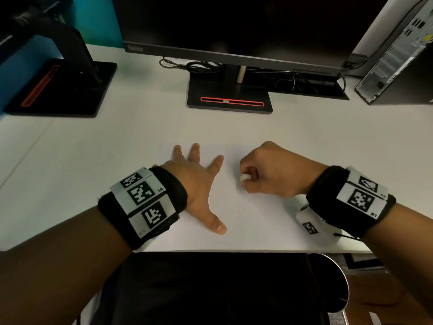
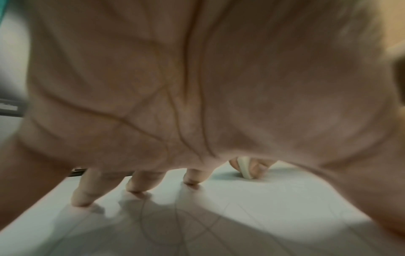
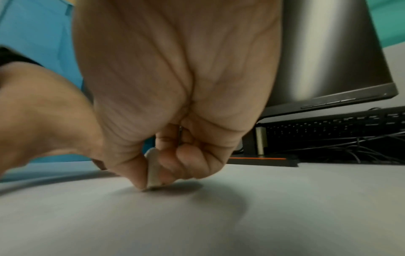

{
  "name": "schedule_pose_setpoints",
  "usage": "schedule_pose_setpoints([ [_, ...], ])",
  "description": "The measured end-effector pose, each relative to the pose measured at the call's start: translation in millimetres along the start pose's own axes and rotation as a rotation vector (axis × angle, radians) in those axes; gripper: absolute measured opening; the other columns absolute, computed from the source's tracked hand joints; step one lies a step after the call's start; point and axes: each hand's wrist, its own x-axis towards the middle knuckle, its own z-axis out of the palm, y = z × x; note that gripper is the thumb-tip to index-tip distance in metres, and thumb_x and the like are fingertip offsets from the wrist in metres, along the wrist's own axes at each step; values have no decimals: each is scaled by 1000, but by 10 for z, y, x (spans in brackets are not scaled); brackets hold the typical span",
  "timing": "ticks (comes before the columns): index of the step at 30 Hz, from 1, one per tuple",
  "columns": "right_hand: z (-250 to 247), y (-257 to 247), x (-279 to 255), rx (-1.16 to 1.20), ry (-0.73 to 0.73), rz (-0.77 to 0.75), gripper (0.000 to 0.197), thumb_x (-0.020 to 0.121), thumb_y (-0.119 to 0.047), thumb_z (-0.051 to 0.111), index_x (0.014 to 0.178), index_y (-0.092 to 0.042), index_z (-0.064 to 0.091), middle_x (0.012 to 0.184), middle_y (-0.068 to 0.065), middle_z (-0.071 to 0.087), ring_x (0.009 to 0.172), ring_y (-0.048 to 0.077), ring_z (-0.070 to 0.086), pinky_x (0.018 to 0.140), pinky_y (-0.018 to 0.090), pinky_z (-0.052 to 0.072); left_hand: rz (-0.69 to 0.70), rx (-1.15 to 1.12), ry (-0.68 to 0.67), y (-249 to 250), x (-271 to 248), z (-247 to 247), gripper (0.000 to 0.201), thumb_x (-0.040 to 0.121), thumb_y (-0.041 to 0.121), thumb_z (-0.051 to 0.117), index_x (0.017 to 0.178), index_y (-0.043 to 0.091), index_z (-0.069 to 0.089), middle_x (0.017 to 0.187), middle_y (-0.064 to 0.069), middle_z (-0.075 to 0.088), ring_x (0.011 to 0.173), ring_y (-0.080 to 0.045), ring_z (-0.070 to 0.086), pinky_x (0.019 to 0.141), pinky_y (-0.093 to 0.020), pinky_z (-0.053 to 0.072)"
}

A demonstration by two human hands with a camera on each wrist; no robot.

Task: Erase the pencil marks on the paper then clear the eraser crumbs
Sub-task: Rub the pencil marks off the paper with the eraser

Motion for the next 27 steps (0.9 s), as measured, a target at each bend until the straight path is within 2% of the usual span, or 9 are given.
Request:
schedule_pose_setpoints([
  [3, 90, -119, -80, 56, -71, -88, 19, 83, -24, 67, 67, -18, 59, 58, -5, 57, 57, 12, 53, 58, 17, 42, -1, 2, 4, -1, 2, 10, 152, 53, 89, 73, 148, 42, -36, 158, -10, -41, 147, -47, -28, 117, -65, 26],
  [5, 39, -57, -96, 60, -74, -47, 21, 84, -23, 67, 65, -20, 58, 56, -6, 55, 56, 11, 51, 58, 14, 38, -1, -3, 0, -3, -2, 8, 152, 53, 88, 73, 148, 42, -36, 158, -10, -42, 147, -47, -28, 116, -66, 26],
  [8, 0, 2, -43, -6, 14, 0, 21, 83, -24, 65, 66, -17, 58, 58, -3, 57, 55, 12, 49, 59, 21, 40, 2, -8, 0, -16, -6, 7, 152, 53, 88, 73, 148, 41, -36, 158, -11, -41, 146, -47, -29, 117, -66, 26],
  [11, 109, -165, -85, 19, -49, -116, 18, 82, -23, 68, 68, -15, 60, 58, -3, 57, 56, 14, 51, 58, 15, 38, 1, 1, 7, -6, 10, 15, 153, 51, 89, 72, 148, 41, -36, 159, -11, -40, 147, -48, -28, 116, -66, 26],
  [13, 89, -158, -118, 54, -101, -104, 18, 83, -23, 68, 68, -16, 60, 57, -4, 56, 56, 14, 51, 57, 15, 38, -1, 3, 6, -9, 8, 13, 153, 52, 88, 73, 149, 41, -36, 159, -11, -40, 147, -48, -27, 116, -66, 26],
  [17, 53, -67, -63, 4, 14, -33, 21, 83, -24, 65, 66, -15, 57, 57, -2, 54, 54, 13, 47, 58, 21, 36, -1, 3, 1, -4, 5, 7, 152, 53, 89, 72, 148, 41, -37, 158, -11, -41, 146, -48, -28, 117, -65, 26],
  [21, 111, -186, -134, 77, -107, -108, 18, 83, -22, 68, 69, -14, 62, 57, -3, 58, 57, 15, 53, 58, 20, 42, -2, -1, 1, -3, 9, 9, 153, 51, 90, 72, 148, 42, -37, 158, -11, -41, 146, -48, -28, 117, -65, 27],
  [25, 31, -56, -61, -12, 8, -14, 23, 83, -25, 63, 65, -12, 56, 57, 2, 55, 55, 17, 47, 59, 27, 41, -7, 4, 6, 12, -3, 2, 152, 53, 90, 71, 149, 41, -36, 160, -11, -39, 147, -48, -27, 118, -64, 25],
  [27, 91, -141, -69, -7, -11, -66, 22, 82, -26, 63, 66, -13, 56, 57, 1, 55, 54, 17, 48, 59, 28, 42, -9, 11, 7, 20, -2, -1, 151, 53, 90, 71, 149, 41, -36, 159, -11, -39, 147, -48, -27, 118, -64, 26],
])
